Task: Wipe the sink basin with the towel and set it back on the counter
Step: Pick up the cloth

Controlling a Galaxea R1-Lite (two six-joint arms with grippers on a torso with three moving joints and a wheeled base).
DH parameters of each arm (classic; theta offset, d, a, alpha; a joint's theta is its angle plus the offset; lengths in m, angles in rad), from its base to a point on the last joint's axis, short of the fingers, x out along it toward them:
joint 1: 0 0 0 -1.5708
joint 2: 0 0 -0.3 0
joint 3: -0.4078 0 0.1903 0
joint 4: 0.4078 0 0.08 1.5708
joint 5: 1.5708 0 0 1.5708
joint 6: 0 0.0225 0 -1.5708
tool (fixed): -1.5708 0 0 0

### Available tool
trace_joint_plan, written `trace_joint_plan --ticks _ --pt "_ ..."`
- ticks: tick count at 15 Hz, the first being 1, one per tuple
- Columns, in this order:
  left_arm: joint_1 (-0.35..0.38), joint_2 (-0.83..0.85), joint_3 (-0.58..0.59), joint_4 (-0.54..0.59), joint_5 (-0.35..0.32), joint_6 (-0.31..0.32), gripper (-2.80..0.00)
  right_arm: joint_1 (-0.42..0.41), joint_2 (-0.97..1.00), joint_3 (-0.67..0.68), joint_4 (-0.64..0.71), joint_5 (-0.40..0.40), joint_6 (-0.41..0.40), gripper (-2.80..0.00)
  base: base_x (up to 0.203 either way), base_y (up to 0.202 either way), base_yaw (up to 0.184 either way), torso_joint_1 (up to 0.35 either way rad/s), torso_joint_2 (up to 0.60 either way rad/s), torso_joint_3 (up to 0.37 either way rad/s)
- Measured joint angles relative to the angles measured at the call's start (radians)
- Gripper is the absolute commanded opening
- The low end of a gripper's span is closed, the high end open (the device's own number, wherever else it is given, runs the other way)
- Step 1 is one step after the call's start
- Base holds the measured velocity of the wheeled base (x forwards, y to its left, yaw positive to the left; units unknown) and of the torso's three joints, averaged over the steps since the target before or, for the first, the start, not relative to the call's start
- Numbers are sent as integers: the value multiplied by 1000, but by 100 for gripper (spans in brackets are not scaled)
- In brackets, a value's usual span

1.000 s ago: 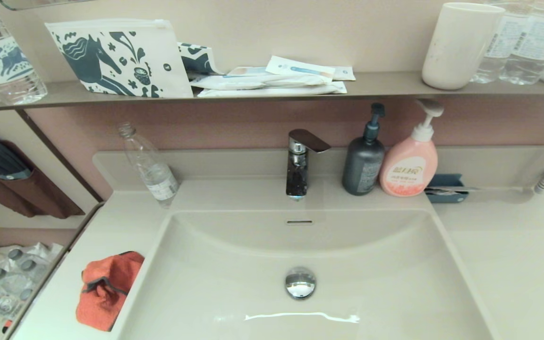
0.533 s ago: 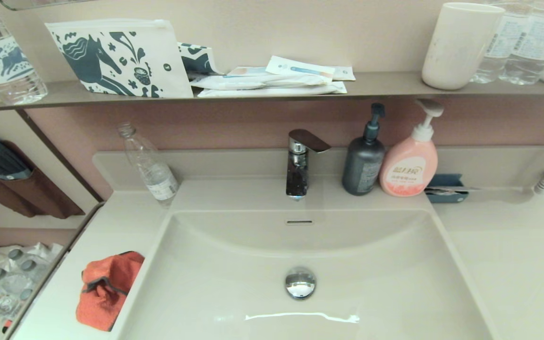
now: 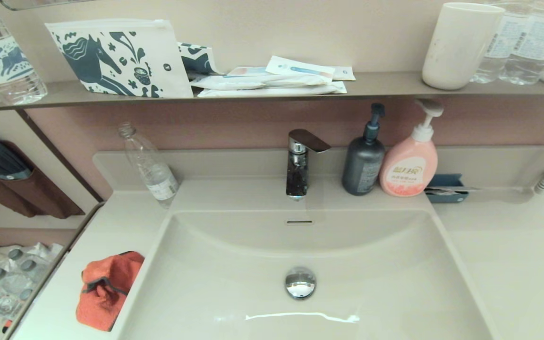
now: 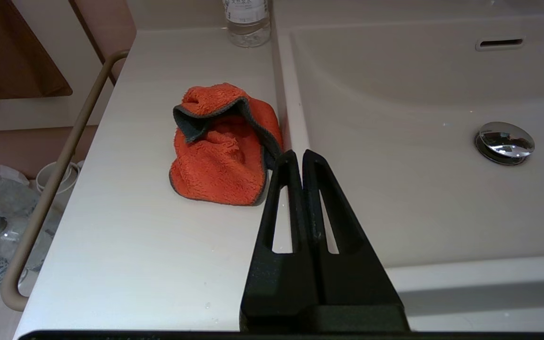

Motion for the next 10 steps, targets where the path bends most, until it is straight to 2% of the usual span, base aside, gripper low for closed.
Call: trace_joint_plan --ticks 10 --pt "0 0 0 0 0 0 -280 0 0 6 31 -9 23 -280 0 0 0 0 0 0"
